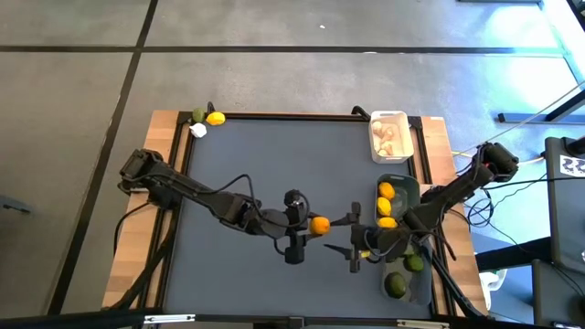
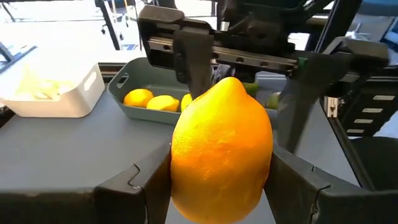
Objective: Sort produce into baskets
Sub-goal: Put the yellow lemon into the gray bin
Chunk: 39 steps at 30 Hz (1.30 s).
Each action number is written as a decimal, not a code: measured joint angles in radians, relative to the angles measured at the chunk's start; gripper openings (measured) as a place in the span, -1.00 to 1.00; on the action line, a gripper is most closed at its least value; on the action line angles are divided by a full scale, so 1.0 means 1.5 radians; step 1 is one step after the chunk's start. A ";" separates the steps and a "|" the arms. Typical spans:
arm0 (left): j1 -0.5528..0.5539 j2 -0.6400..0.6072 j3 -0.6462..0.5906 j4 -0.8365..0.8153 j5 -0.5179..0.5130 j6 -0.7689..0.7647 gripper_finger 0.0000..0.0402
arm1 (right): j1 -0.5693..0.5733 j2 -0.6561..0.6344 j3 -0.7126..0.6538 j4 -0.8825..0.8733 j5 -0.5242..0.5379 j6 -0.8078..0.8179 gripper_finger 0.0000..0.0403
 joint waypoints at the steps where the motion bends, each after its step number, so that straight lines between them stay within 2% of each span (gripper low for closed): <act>1: -0.002 0.000 0.000 -0.001 -0.001 -0.001 0.01 | 0.000 0.000 0.000 -0.010 0.004 0.003 0.31; 9: -0.005 0.001 0.001 -0.007 0.006 0.007 0.01 | -0.003 -0.005 0.002 -0.063 -0.010 0.002 0.31; 15: -0.003 0.001 0.001 0.017 0.003 0.009 0.01 | -0.015 0.004 0.002 0.031 -0.031 -0.010 0.31; 26: -0.002 0.001 0.001 0.045 0.014 0.027 0.01 | -0.041 0.008 0.001 0.085 -0.098 -0.036 0.30; 29: -0.003 0.000 0.001 0.045 0.012 0.028 0.01 | -0.042 0.008 0.001 0.093 -0.103 -0.046 0.19; 34: -0.003 0.000 0.001 0.045 0.008 0.027 0.01 | -0.046 0.008 0.001 0.092 -0.109 -0.053 -0.16; 39: 0.002 0.000 0.001 0.042 0.011 0.017 0.08 | -0.050 0.008 0.000 0.092 -0.115 -0.055 -0.16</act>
